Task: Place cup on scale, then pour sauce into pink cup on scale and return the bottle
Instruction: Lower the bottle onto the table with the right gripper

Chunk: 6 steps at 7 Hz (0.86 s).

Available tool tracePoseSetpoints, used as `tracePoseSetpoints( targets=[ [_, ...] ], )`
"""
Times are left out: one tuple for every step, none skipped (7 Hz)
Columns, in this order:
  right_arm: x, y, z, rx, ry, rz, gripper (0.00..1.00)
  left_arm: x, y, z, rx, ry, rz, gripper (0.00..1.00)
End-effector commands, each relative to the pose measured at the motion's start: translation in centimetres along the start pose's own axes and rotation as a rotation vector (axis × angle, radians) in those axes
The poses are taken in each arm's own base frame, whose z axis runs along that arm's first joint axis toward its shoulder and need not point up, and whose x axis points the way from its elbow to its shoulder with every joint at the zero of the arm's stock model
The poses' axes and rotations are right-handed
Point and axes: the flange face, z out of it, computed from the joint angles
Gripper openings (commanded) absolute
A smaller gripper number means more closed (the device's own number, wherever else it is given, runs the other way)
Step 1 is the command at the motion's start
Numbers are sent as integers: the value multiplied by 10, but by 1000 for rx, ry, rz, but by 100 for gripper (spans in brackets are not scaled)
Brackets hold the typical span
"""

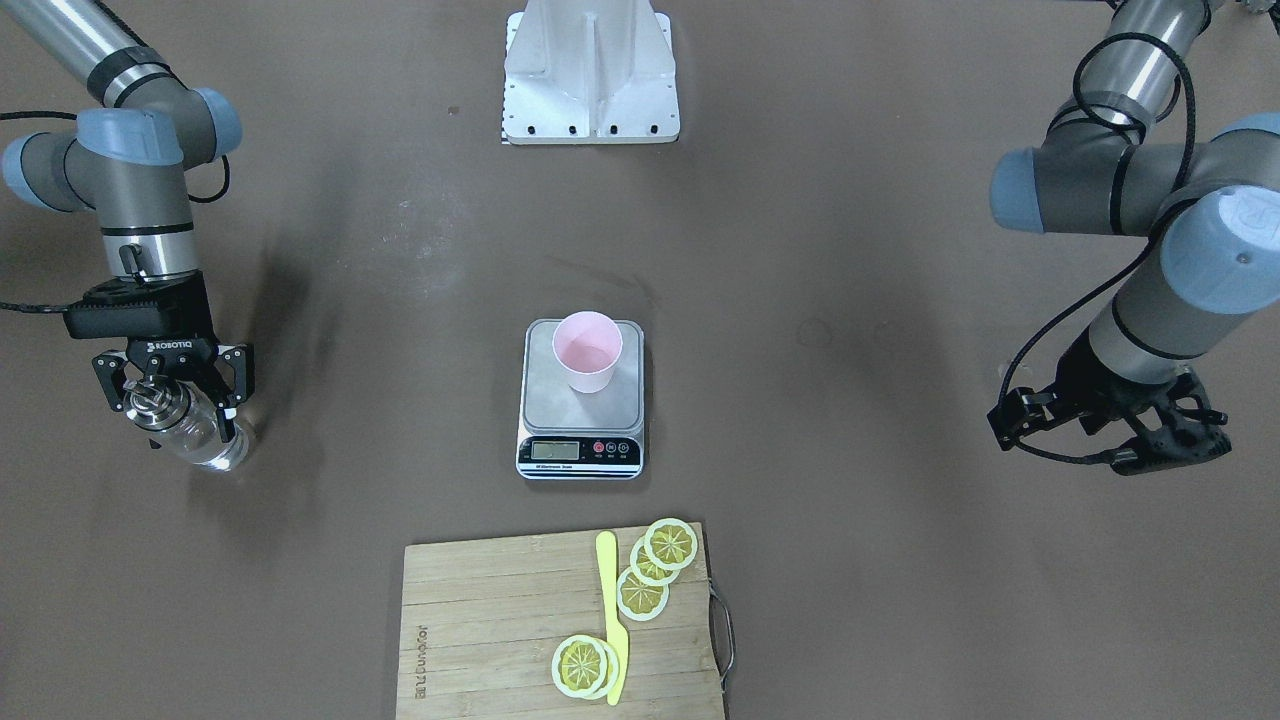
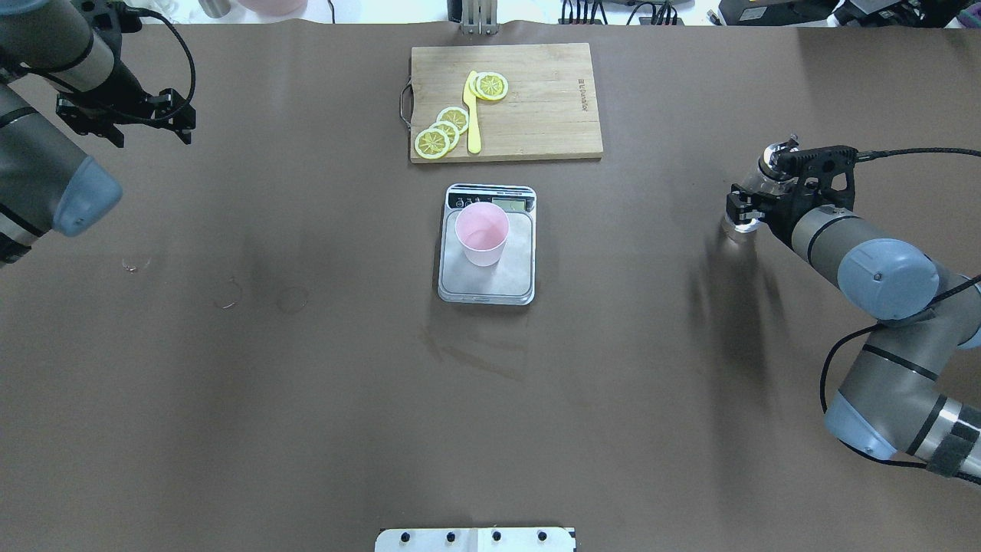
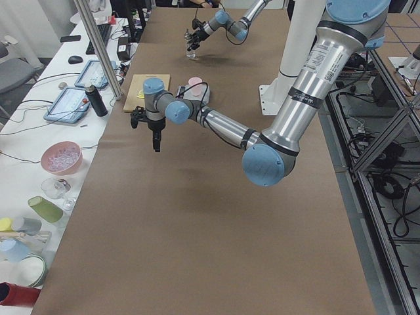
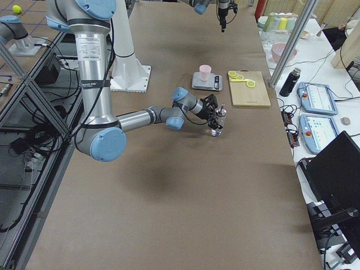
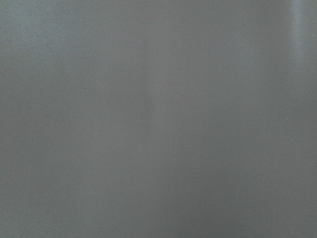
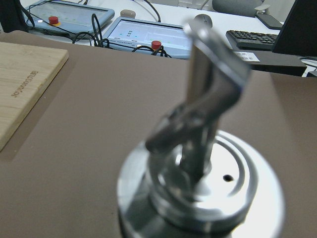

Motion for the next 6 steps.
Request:
tracePoseSetpoints(
  targets=[
    [1, 4, 2, 2, 9, -5, 66, 0, 0, 1, -2, -1, 0, 99],
    [1, 4, 2, 2, 9, -7, 89, 0, 0, 1, -2, -1, 0, 99],
    [0, 3, 1, 5, 8, -4, 99, 0, 0, 1, -2, -1, 0, 99],
    [0, 2, 0, 18, 15, -3, 99, 0, 0, 1, -2, -1, 0, 99],
    [1, 2, -3, 17, 11, -3, 100, 0, 0, 1, -2, -1, 2, 99],
    [9, 12, -12, 17, -2, 3, 100, -1, 0, 2, -3, -3, 1, 99]
  ],
)
